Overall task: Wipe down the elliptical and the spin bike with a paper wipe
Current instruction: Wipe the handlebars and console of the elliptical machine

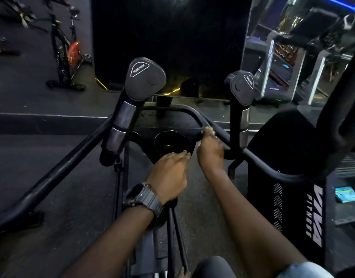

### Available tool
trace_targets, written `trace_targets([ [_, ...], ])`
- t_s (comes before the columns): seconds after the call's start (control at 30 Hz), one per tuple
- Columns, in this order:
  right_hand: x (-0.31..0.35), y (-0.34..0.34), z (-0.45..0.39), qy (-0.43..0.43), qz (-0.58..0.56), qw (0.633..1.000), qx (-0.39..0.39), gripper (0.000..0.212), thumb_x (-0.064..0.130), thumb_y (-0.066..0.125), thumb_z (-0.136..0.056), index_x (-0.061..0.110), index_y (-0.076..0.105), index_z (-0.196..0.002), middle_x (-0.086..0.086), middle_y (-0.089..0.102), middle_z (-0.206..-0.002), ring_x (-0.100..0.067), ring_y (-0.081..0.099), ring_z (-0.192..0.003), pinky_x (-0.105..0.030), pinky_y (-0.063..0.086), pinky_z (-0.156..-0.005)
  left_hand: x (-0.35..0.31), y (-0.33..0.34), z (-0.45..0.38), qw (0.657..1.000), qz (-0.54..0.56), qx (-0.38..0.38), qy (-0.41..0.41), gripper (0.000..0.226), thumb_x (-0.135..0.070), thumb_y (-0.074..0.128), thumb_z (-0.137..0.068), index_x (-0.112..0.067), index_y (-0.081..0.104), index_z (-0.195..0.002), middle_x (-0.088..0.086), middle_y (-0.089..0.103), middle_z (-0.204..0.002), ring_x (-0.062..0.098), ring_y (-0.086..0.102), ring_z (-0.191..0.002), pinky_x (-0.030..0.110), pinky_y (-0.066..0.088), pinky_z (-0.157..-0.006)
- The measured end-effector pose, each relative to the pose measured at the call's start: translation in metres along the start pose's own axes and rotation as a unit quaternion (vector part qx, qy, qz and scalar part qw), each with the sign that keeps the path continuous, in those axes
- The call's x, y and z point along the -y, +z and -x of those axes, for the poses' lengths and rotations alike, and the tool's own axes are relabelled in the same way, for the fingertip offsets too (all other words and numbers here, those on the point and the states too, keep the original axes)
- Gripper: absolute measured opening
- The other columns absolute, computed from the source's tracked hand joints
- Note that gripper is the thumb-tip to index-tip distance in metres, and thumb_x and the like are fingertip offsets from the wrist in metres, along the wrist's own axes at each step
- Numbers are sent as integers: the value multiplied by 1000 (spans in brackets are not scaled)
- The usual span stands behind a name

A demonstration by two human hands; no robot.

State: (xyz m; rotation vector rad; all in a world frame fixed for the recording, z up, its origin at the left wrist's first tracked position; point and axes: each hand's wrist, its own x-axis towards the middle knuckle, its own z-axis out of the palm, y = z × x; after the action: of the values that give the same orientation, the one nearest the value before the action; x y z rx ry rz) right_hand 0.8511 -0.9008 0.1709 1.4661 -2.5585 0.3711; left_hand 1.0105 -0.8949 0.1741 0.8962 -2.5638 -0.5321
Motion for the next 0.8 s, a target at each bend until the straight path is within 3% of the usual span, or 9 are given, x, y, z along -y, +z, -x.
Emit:
trace_targets([
  [0.1, 6, -6, 5, 17, -88, 996, 7, 38, 7, 37, -101, 13, 45, -137, -17, 58, -127, -37, 59, -109, -43, 50, -86, 11, -12, -4, 1000, -18, -12, 0, 45, -8, 45, -84, -9, 67, -123, 10, 72, -115, 29, 65, -107, 39, 50, -97],
  [0.17, 2, -10, 4, 29, -138, 990, -15, 35, 10, 40, -101, 16, 52, -133, -13, 63, -121, -31, 60, -110, -35, 48, -85, 23, -22, -7, 999, -28, -23, -25, 32, -15, 54, -93, -10, 68, -121, 10, 72, -111, 28, 63, -107, 40, 49, -95],
  [0.37, -2, -16, -19, -18, -137, 987, -79, 21, 17, 49, -97, 15, 64, -112, -9, 65, -106, -25, 61, -100, -29, 45, -79, 30, -24, -8, 994, 15, -64, -89, 43, -29, 67, -91, -7, 63, -127, 12, 63, -129, 25, 51, -127, 30, 35, -109],
  [0.5, 0, -13, -22, -20, -80, 996, -19, 23, 13, 51, -94, 12, 65, -112, -10, 64, -110, -26, 59, -106, -33, 46, -87, 26, -21, -5, 991, 37, -76, -106, 52, -30, 63, -94, -6, 52, -139, 9, 52, -144, 19, 36, -142, 17, 16, -112],
  [0.57, -3, -15, -6, -80, -107, 991, 15, 29, 21, 53, -92, 10, 63, -117, -10, 61, -120, -26, 52, -117, -28, 39, -98, 28, -21, -7, 991, 41, -71, -108, 56, -31, 63, -94, -6, 48, -142, 8, 49, -148, 17, 33, -144, 17, 15, -113],
  [0.63, -4, -21, 16, -143, -135, 979, 44, 47, 33, 50, -92, 5, 56, -129, -14, 53, -135, -31, 44, -129, -32, 32, -108, 30, -21, -9, 990, 43, -68, -112, 58, -33, 63, -93, -7, 47, -143, 7, 48, -149, 15, 31, -145, 16, 15, -113],
  [0.7, -6, -26, 30, -169, -146, 970, 91, 61, 35, 40, -97, 2, 32, -148, -13, 29, -155, -30, 20, -145, -36, 18, -120, 30, -20, -9, 990, 43, -68, -114, 58, -33, 63, -94, -9, 47, -143, 6, 47, -150, 14, 30, -146, 16, 15, -114],
  [0.77, -6, -29, 20, -181, -124, 969, 112, 55, 23, 32, -103, -1, 19, -151, -12, 13, -159, -24, 4, -149, -27, -3, -120, 29, -19, -9, 990, 41, -70, -116, 57, -33, 62, -94, -9, 47, -143, 5, 46, -150, 13, 29, -146, 18, 17, -115],
  [0.8, -5, -29, 9, -177, -116, 970, 118, 53, 19, 31, -103, -3, 19, -150, -14, 14, -159, -24, 5, -149, -23, -4, -117, 28, -19, -9, 990, 38, -67, -116, 56, -33, 62, -94, -10, 47, -143, 5, 46, -150, 13, 29, -146, 19, 18, -115],
])
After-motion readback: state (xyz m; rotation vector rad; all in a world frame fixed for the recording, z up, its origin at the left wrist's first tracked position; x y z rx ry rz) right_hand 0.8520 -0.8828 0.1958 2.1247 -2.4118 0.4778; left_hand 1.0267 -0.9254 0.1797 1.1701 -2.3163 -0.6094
